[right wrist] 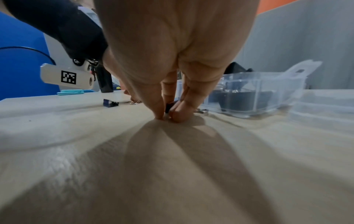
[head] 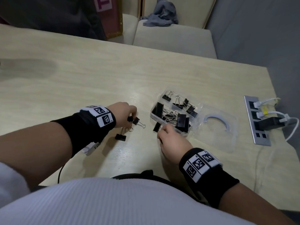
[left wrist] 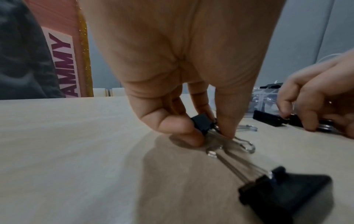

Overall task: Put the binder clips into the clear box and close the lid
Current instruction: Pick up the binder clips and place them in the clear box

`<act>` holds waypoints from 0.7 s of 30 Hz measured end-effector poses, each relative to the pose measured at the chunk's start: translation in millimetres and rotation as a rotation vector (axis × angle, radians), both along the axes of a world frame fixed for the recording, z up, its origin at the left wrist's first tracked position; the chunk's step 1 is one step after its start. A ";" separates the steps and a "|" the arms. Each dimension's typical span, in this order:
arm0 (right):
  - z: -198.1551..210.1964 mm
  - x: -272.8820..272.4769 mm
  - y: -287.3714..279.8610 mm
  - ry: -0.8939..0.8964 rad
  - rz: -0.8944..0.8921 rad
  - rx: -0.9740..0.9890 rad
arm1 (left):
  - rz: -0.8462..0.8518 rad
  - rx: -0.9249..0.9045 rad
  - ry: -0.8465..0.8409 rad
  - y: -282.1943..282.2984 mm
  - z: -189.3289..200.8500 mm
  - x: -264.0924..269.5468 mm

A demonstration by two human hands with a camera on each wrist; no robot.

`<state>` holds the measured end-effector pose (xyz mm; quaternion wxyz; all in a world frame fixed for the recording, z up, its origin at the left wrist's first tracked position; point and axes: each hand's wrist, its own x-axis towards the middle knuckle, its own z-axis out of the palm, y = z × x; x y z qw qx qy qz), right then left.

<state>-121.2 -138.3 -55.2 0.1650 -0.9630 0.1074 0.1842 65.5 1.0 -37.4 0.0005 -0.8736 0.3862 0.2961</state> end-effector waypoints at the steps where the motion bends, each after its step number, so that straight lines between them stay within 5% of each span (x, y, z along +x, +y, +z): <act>1: 0.4 0.1 -1.0 0.006 0.002 -0.009 | 0.008 -0.009 -0.002 -0.2 0.9 1.7; 10: 12.7 0.3 -3.7 -0.088 0.099 -0.061 | 0.090 -0.166 0.027 -21.7 35.7 22.3; 15: 23.8 -0.8 -5.7 -0.256 0.118 0.083 | 0.216 -0.384 0.122 -52.2 48.0 19.7; 21: 45.9 16.7 -29.6 -0.479 -0.315 0.268 | 0.348 -0.594 0.391 -90.2 45.8 4.7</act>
